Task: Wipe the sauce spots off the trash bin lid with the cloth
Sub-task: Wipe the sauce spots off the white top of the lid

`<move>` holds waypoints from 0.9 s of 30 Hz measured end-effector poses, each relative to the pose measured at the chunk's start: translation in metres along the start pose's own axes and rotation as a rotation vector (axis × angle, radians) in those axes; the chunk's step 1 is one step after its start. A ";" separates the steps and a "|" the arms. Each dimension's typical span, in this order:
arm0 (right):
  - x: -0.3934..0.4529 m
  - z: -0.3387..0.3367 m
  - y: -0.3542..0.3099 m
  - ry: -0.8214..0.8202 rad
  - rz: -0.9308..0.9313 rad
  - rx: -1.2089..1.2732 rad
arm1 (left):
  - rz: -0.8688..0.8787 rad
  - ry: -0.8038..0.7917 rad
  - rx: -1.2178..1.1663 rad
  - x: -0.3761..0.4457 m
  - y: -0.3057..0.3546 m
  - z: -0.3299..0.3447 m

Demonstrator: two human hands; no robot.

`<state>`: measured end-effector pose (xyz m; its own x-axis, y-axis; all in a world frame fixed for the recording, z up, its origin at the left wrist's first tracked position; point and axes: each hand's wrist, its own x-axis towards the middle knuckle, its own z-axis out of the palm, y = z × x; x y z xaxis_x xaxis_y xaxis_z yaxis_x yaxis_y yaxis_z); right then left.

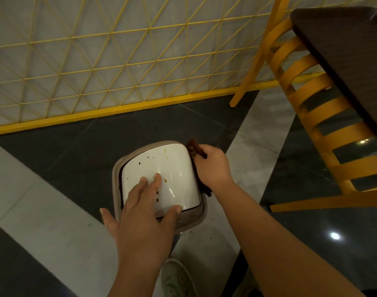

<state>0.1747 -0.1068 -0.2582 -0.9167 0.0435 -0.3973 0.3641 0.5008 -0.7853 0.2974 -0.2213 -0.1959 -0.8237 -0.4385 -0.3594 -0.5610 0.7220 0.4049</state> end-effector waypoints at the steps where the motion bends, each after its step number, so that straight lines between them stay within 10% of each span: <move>1: 0.001 0.001 0.001 -0.001 0.015 0.019 | 0.001 0.002 0.004 0.000 0.000 0.000; 15: -0.031 -0.005 0.013 0.033 0.062 0.036 | 0.016 0.009 -0.005 -0.002 -0.001 0.000; 27: -0.055 -0.015 -0.010 0.084 -0.677 -0.456 | 0.005 -0.003 0.001 -0.001 0.000 0.001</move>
<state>0.2187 -0.1010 -0.2216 -0.9298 -0.3385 0.1446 -0.3585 0.7437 -0.5643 0.2982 -0.2202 -0.1957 -0.8264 -0.4331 -0.3599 -0.5566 0.7250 0.4057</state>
